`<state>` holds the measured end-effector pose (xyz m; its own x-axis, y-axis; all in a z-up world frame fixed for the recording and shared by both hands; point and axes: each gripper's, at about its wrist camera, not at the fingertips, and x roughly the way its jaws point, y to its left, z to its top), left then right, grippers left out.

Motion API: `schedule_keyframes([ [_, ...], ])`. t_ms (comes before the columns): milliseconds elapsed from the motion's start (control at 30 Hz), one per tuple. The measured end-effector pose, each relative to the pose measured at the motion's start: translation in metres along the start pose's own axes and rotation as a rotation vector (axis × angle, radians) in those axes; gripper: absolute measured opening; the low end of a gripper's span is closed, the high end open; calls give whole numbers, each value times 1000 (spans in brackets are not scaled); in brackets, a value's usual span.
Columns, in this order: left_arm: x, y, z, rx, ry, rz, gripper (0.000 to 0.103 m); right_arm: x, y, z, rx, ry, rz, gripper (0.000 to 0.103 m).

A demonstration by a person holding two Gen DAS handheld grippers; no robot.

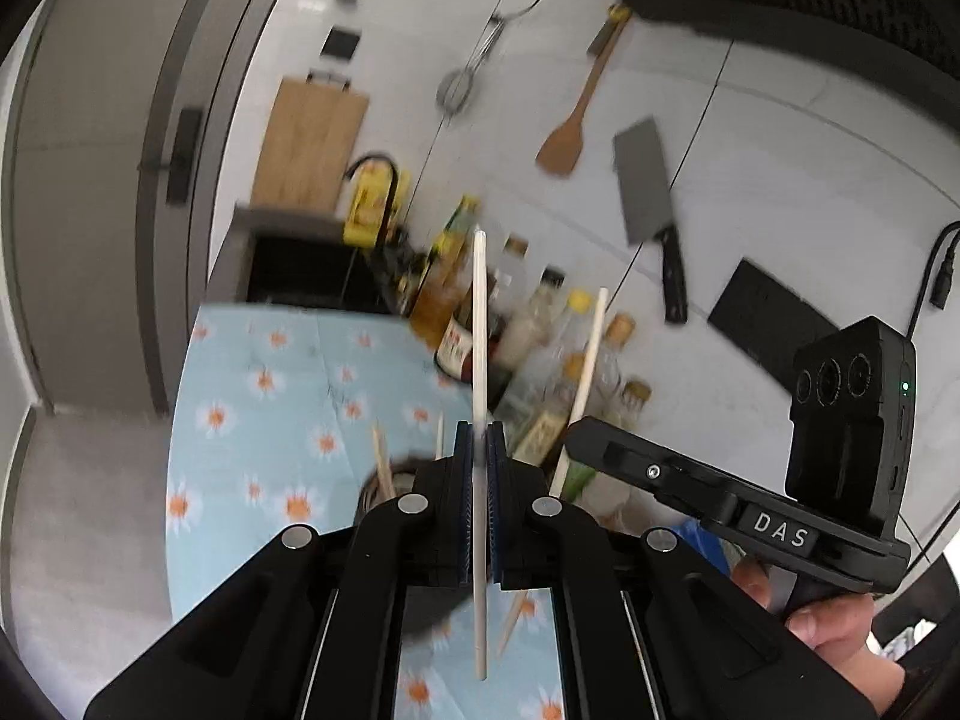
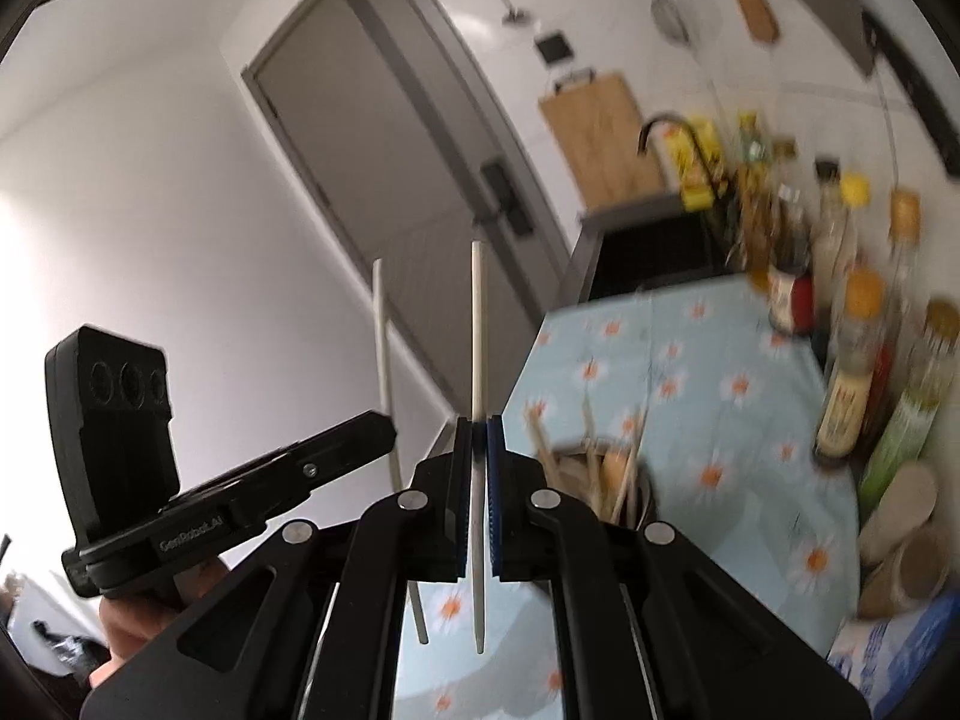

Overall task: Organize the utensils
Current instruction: 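Lift both chopsticks upright and carry them over the black holder, then lower the chopsticks into the holder and open both tools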

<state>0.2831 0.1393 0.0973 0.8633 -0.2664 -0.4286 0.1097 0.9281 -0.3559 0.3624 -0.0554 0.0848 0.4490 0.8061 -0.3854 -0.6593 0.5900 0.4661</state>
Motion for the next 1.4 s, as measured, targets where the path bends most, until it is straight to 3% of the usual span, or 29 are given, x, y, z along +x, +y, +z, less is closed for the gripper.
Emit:
schedule_keyframes([
  [267, 9, 7, 19, 18, -142, -36, 4, 4, -16, 25, 23, -128, -19, 6],
  [667, 22, 13, 13, 55, -276, -14, 4, 16, -31, 21, 44, -165, -51, 6],
  [1100, 56, 19, -25, 74, -181, -14, 4, 41, -45, -8, 57, -98, -85, 6],
  [1267, 57, 19, -30, 65, -155, -7, 5, 40, -44, -11, 69, -87, -73, 19],
  [1400, 52, 19, -30, 64, -149, 1, 5, 35, -40, -11, 70, -90, -72, 19],
])
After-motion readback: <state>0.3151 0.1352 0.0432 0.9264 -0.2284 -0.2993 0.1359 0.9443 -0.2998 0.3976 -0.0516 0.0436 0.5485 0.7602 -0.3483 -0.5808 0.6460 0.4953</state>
